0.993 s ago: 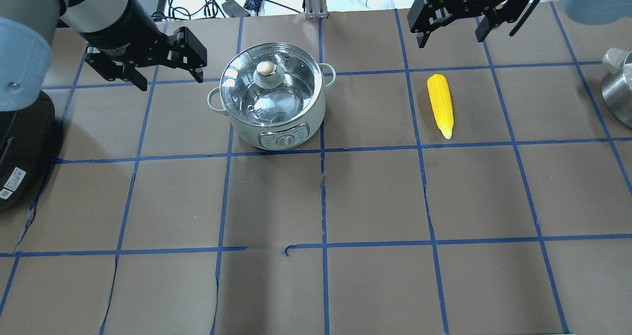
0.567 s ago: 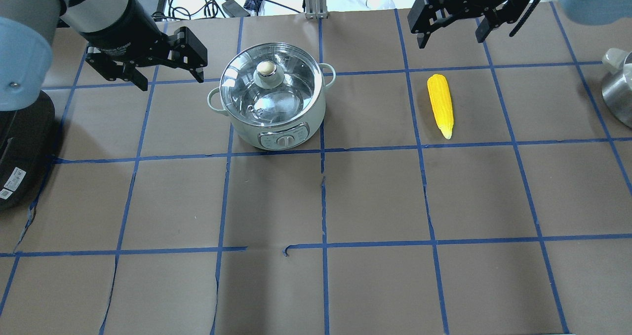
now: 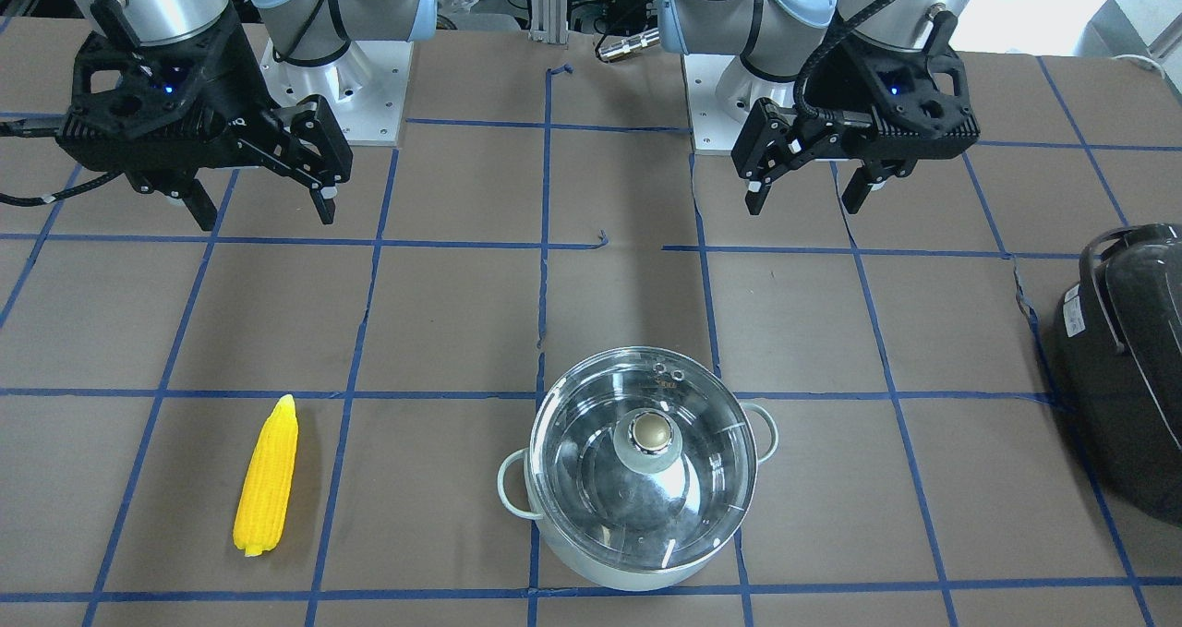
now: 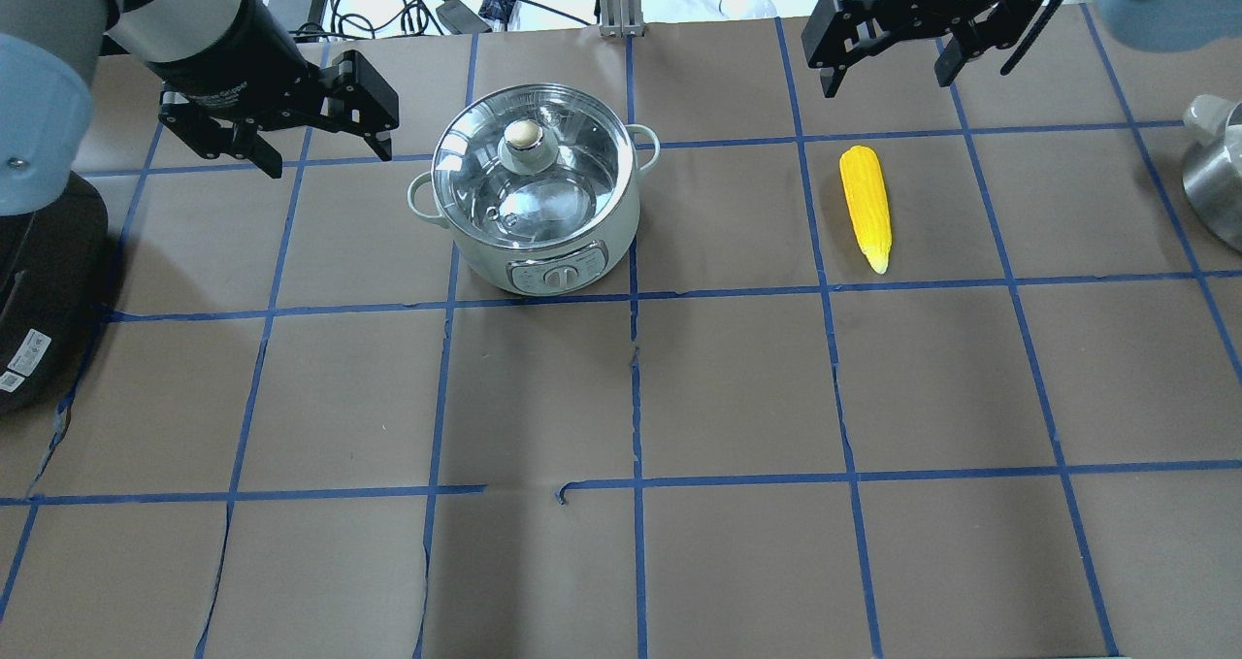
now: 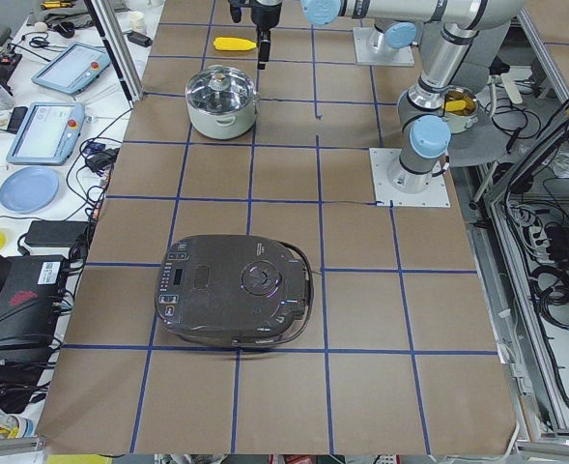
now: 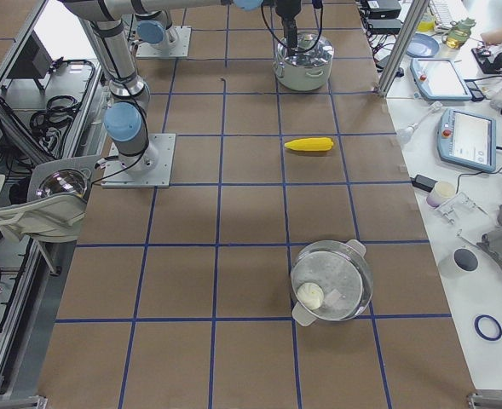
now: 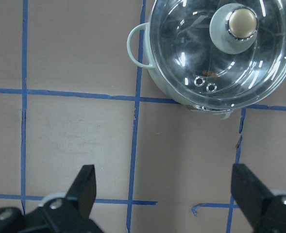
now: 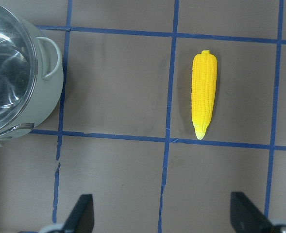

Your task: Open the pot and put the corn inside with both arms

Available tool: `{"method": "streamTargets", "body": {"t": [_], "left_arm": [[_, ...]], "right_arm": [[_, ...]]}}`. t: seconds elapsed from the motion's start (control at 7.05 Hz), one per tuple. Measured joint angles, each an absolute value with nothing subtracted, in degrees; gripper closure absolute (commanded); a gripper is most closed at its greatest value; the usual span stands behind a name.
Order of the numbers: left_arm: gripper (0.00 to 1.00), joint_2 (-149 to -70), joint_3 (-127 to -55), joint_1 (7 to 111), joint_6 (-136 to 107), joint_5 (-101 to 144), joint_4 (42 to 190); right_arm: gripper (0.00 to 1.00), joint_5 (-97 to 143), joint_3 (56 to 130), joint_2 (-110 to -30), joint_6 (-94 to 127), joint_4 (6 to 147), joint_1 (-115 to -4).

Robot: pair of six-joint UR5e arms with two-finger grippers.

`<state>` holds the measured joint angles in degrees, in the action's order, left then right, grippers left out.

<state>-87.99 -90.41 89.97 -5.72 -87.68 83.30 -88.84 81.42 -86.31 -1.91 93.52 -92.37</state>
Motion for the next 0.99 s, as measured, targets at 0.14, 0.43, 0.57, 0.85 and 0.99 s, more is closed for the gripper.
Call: {"method": "streamTargets", "body": {"t": [0.14, 0.43, 0.57, 0.85, 0.99], "left_arm": [[0.00, -88.0, -90.4, 89.9, -5.6, -87.8, 83.3], [0.00, -88.0, -90.3, 89.9, -5.0, -88.0, 83.4], [0.00, -88.0, -90.3, 89.9, -4.8, -88.1, 83.5], [0.00, -88.0, -89.9, 89.9, -4.8, -88.1, 84.6], [0.00, -88.0, -89.7, 89.8, -4.7, -88.1, 84.9]], "right_arm": [[0.00, -89.0, 81.4, -86.3, -1.9, 93.6, -92.4], [0.00, -89.1, 81.5, -86.2, -1.9, 93.6, -92.3], [0.00, -89.0, 81.5, -86.2, -2.0, 93.7, -92.1], [0.00, -88.6, 81.6, -86.2, -2.2, 93.4, -90.9], [0.00, -88.7, 81.5, -86.2, -2.2, 93.3, -90.6]]}}
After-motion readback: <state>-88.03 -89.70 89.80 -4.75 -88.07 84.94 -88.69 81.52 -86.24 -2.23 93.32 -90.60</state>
